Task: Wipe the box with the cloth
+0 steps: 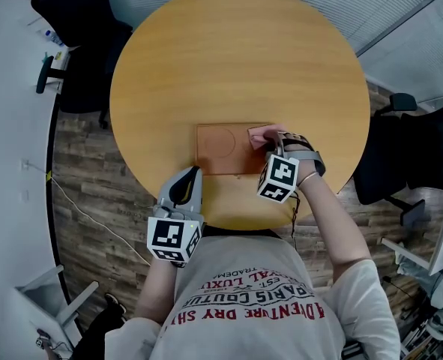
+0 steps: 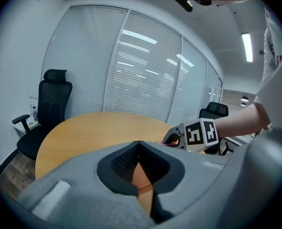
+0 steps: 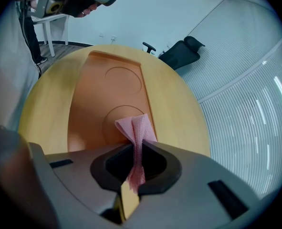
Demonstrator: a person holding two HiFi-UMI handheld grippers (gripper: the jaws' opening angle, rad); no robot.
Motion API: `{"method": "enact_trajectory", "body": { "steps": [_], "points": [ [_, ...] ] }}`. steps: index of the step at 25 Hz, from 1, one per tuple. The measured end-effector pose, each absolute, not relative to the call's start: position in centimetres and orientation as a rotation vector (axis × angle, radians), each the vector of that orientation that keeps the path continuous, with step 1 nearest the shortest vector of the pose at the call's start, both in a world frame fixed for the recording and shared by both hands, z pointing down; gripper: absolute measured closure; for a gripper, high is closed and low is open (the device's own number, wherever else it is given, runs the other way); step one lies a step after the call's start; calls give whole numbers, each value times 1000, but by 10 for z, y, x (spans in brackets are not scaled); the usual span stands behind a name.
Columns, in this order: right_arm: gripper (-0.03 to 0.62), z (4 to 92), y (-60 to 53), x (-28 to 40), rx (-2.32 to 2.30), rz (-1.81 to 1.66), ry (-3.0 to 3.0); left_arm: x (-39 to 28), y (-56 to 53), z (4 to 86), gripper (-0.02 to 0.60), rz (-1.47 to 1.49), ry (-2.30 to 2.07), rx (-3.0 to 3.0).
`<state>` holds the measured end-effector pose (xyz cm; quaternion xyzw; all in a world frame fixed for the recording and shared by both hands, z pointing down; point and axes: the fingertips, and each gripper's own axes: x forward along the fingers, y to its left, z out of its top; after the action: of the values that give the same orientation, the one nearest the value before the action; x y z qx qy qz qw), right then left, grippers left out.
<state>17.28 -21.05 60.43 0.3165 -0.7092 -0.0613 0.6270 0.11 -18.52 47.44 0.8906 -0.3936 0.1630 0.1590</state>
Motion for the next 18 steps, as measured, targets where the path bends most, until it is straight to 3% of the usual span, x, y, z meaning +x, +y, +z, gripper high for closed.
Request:
{"method": "enact_trajectory", "body": {
  "steps": [18],
  "points": [
    [565,605,-161,167,723,-71,-1659,14,-163,472,574,446,-1130,2563]
  ]
}}
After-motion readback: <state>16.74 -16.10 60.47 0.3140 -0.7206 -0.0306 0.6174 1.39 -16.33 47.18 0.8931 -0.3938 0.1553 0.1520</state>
